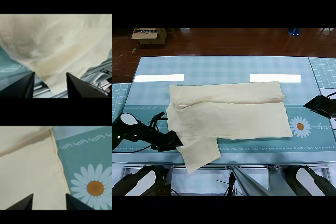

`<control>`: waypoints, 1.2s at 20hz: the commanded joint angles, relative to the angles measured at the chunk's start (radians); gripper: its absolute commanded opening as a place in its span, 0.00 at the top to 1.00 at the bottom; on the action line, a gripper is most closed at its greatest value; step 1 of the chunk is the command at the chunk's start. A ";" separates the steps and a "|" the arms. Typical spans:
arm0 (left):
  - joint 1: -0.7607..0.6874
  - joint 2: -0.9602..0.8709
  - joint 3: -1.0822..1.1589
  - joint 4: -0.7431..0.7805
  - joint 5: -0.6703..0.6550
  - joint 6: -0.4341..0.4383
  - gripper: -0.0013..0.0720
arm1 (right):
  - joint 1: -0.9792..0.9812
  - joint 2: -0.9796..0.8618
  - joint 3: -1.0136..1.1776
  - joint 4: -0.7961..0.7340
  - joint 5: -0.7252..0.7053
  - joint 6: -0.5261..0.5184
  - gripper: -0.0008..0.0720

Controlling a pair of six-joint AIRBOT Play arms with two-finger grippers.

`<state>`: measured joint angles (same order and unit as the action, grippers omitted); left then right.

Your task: Fold the shirts.

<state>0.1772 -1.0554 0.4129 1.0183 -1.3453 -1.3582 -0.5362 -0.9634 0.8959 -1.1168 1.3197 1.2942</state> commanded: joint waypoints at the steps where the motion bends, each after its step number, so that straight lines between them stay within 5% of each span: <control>1: -0.081 -0.074 -0.005 -0.032 0.072 -0.006 0.31 | 0.000 0.001 0.000 -0.004 0.005 0.002 0.31; 4: -0.121 -0.148 -0.022 -0.033 0.087 -0.007 0.27 | 0.000 0.001 0.000 -0.005 0.013 0.006 0.31; 5: -0.125 -0.166 -0.028 -0.033 0.093 -0.006 0.39 | 0.000 0.001 0.000 -0.005 0.018 0.006 0.31; 6: -0.125 -0.172 -0.031 -0.032 0.105 -0.003 0.79 | 0.000 0.001 0.000 -0.008 0.024 0.006 0.31; 7: -0.126 -0.172 -0.032 -0.032 0.110 0.000 0.95 | 0.000 0.001 0.000 -0.011 0.032 0.006 0.31; 13: -0.119 -0.166 -0.031 -0.031 0.111 0.005 0.95 | -0.033 0.000 -0.015 -0.247 0.061 0.056 0.31; 16: -0.119 -0.166 -0.030 -0.031 0.112 0.029 0.95 | -0.092 0.000 -0.127 -0.208 0.067 0.051 0.30; 17: -0.119 -0.166 -0.030 -0.031 0.112 0.031 0.95 | -0.098 -0.002 -0.175 -0.175 0.056 0.045 0.17; 24: -0.119 -0.166 -0.027 -0.031 0.105 0.042 0.95 | -0.098 -0.100 -0.346 -0.008 -0.084 -0.015 0.18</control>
<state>0.0582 -1.2209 0.3843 0.9840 -1.2835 -1.3228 -0.6304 -1.0306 0.5934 -1.1805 1.2911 1.2900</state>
